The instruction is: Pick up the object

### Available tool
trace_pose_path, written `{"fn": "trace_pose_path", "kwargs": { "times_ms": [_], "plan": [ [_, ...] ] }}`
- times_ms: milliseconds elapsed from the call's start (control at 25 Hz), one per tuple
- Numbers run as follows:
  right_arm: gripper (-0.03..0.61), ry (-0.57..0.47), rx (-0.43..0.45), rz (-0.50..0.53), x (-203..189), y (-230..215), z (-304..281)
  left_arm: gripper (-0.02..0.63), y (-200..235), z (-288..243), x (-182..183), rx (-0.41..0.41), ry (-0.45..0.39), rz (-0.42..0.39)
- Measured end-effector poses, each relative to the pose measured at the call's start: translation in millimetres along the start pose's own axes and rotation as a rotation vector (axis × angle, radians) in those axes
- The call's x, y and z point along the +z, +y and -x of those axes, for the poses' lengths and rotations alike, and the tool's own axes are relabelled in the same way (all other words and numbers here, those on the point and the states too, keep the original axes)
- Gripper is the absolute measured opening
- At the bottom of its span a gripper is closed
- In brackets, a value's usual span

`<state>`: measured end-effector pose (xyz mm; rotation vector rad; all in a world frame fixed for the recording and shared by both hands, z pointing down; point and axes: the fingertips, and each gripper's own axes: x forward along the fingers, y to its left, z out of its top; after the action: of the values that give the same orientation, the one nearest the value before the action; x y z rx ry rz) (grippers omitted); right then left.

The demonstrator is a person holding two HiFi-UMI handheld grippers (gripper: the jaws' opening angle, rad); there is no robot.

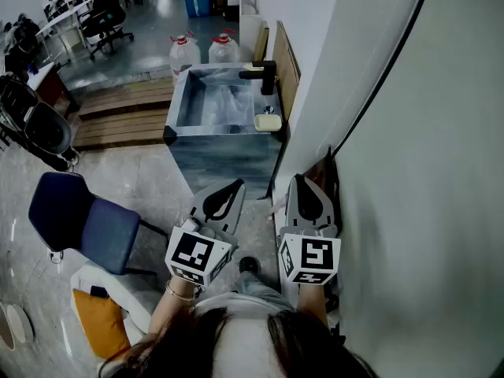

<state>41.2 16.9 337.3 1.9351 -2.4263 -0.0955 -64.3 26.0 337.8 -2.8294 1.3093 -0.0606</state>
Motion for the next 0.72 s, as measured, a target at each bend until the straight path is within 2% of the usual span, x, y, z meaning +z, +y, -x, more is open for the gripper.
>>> {"fn": "trace_pose_path", "kwargs": {
  "times_ms": [720],
  "plan": [
    [0.026,0.011,0.049,0.027,-16.5,-53.7,-86.6,0.008,28.8,-104.2,-7.6,0.017,0.025,0.007]
  ]
}}
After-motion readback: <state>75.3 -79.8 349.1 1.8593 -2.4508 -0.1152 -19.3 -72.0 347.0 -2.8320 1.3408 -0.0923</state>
